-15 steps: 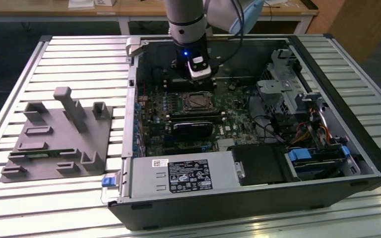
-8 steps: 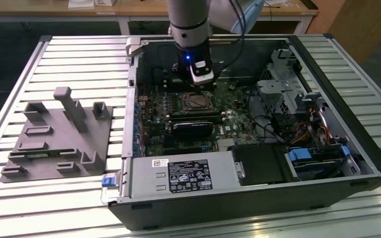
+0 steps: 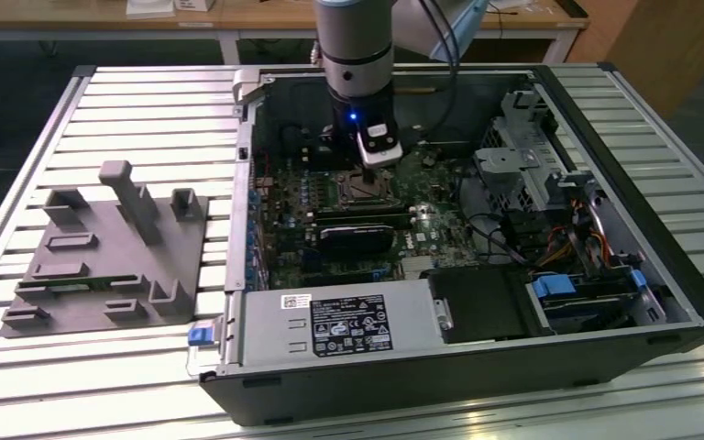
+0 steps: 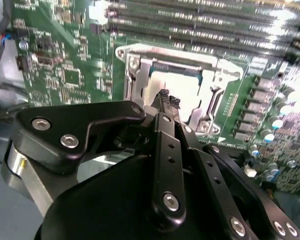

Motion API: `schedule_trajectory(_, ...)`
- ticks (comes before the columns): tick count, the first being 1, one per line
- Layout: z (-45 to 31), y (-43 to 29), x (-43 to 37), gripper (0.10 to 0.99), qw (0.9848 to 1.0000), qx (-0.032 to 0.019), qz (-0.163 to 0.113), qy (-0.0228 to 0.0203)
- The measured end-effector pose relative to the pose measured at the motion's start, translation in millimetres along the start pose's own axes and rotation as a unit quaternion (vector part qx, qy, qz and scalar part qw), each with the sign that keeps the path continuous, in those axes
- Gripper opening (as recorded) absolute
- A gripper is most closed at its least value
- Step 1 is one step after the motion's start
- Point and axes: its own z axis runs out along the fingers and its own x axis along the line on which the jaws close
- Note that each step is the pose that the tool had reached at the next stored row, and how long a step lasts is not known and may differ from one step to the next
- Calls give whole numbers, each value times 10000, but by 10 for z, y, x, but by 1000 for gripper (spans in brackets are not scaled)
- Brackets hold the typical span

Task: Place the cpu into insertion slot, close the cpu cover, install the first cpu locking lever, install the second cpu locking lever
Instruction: 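Install the first cpu locking lever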

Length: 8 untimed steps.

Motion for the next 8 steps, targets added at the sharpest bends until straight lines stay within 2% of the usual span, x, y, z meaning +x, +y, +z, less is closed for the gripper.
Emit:
schedule_trajectory(2, 0, -11, -9, 106, 10000, 7, 1, 17)
schedule_trajectory(8, -6, -13, -10, 106, 10000, 9, -1, 17)
